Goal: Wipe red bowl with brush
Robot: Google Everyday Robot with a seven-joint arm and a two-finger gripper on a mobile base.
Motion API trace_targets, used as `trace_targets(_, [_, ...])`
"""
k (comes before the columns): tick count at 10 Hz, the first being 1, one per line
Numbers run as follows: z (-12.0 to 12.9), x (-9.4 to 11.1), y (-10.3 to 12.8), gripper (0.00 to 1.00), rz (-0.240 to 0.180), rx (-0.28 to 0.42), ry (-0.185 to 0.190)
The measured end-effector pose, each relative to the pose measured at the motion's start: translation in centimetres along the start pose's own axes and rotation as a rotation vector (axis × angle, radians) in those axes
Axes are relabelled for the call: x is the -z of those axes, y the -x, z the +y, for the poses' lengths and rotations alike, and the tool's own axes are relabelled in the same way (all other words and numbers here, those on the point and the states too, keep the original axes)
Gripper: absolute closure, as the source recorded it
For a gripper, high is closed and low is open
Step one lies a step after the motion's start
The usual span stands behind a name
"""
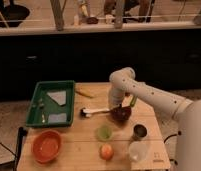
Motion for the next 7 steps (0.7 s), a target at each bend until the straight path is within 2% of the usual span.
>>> trace_targets(1, [-0.1,0.1,0.0,0.89,0.0,0.0,-0.001])
trace_targets(3, [-0.8,0.2,0.1,0.65,-0.004,0.006,-0.004])
trace_targets(7, [-1.6,0.4,0.0,0.27,-0.034,0.013,-0.008])
